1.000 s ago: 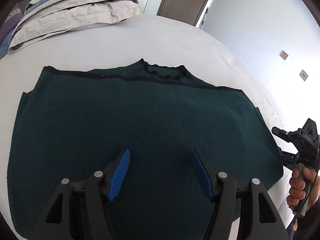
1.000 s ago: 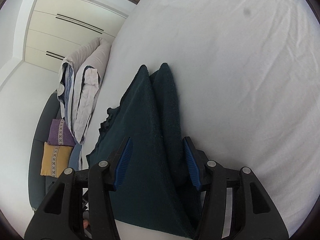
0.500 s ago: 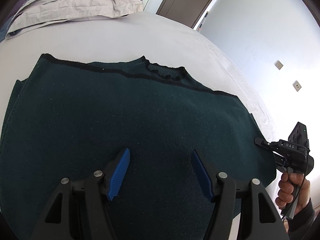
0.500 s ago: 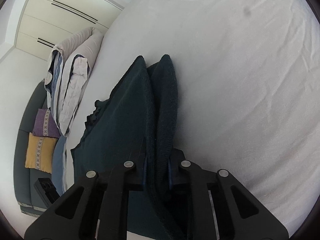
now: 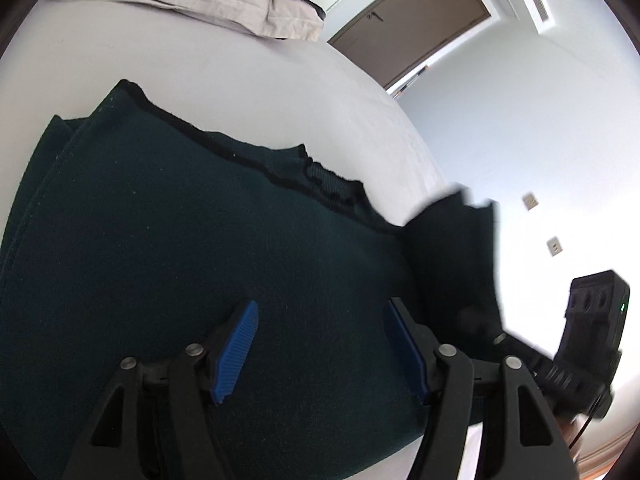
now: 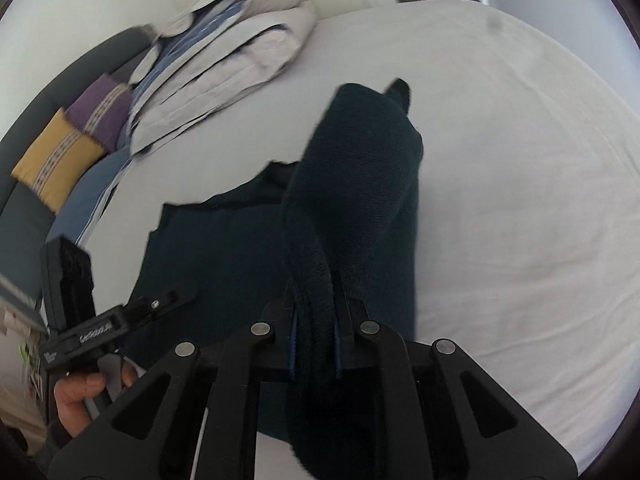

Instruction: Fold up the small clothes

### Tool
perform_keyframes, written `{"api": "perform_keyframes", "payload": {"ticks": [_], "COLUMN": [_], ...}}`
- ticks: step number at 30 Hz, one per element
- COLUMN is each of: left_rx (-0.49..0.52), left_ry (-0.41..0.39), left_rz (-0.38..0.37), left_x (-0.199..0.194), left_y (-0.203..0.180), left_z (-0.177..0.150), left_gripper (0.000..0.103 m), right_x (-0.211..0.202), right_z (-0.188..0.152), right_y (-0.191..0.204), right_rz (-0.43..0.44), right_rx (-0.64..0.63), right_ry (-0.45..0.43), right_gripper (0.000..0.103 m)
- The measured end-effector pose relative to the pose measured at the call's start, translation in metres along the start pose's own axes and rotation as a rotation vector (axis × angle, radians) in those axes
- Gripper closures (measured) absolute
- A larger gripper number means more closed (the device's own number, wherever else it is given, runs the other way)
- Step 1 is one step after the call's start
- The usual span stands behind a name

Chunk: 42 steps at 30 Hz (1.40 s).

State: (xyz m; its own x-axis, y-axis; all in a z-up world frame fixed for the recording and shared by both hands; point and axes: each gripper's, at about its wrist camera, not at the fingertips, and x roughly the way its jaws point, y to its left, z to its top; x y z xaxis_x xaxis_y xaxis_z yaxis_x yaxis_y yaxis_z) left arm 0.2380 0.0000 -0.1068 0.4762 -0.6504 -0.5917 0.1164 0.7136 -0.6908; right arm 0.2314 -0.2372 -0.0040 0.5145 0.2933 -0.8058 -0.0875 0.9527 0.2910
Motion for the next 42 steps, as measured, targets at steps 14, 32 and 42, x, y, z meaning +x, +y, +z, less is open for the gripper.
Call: {"api": "perform_keyframes", "payload": {"ticks": [14,32,42], "left_rx": [-0.08,0.051,-0.017], "left_ry": [0.184,0.282,0.265], "left_rz": [-0.106,-0.005,-0.092], "left_x": [0.052,0.075,0.025], "left_y": [-0.02,-0.057,-0.04], "left_z": [0.027,0.007,0.042], "left_gripper": [0.023,0.089,0.089], "right_x": [0.044,-0.045,-0.052], "right_z": [-0.034,-0.118,-0.118], "right_y": [0.009,-0.038,-0.065], "right_rz": [0.033,0.143,0.165], "right_rx": [-0.065,0.049,0.138], "right_ry": [0.067,-0.042,-0.092], "right_gripper": [0.084,0.051,0.05]}}
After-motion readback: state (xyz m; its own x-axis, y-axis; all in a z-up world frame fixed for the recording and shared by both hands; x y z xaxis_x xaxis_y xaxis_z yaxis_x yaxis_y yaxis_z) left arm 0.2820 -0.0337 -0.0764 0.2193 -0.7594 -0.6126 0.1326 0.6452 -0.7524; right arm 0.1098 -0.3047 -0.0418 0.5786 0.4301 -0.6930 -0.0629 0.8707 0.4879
